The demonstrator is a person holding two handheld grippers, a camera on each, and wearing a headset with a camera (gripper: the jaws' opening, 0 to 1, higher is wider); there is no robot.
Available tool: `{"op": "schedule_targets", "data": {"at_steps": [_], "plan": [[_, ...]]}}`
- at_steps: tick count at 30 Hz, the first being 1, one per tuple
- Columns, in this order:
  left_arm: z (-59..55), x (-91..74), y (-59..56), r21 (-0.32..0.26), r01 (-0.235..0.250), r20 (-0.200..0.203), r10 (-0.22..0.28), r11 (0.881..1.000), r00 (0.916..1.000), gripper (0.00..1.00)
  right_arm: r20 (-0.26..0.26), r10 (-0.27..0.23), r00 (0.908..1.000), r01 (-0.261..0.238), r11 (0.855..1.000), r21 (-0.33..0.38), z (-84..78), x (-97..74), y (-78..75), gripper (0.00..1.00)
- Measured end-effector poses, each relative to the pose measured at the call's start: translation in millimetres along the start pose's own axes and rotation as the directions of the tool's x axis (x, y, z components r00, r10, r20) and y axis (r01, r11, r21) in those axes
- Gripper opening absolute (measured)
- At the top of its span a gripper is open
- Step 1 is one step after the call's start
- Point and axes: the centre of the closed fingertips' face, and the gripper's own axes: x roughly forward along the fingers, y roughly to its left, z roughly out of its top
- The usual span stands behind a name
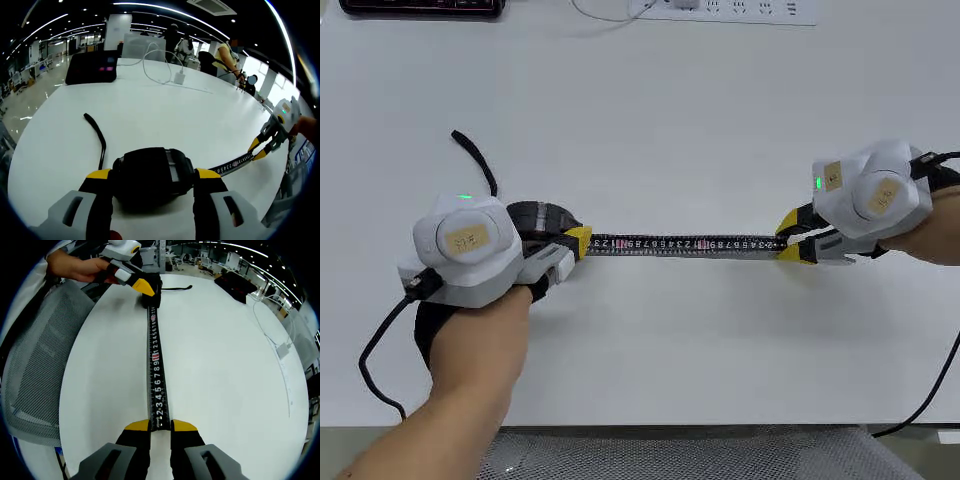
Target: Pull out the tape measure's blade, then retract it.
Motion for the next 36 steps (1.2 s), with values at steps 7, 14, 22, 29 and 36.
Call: {"op": "schedule_targets", "data": {"at_steps": [7, 14, 22, 29, 36], "plan": [[0.0, -0.3, 0.1, 0.001, 0.001, -0.001, -0.001, 1.000, 1.0000, 0.61, -0.006, 0.004, 1.0000, -0.004, 1.000, -0.001, -0.3, 1.3, -0.2, 0.11], [-0.1, -0.1, 0.4, 0.002, 0.001, -0.002, -0.001, 1.000, 1.0000, 0.61, -0.007, 0.002, 1.0000, -0.002, 1.000, 0.002, -0.6, 1.7, -0.5, 0.11], [-0.2, 0.4, 0.3, 0.005, 0.000, -0.007, 0.000, 1.000, 1.0000, 0.60, -0.010, 0.001, 0.9999, -0.001, 1.000, 0.005, -0.5, 1.3, -0.4, 0.11], [-0.8, 0.5, 0.5, 0.012, -0.002, -0.023, 0.003, 1.000, 0.9997, 0.59, -0.016, 0.002, 0.9999, -0.002, 1.000, 0.015, -1.4, 0.1, -1.2, 0.10], [-1.2, 0.1, 0.8, 0.014, 0.001, -0.029, -0.001, 1.000, 0.9996, 0.58, -0.012, 0.009, 0.9999, -0.009, 1.000, 0.012, 2.2, 0.9, 0.0, 0.10]]}}
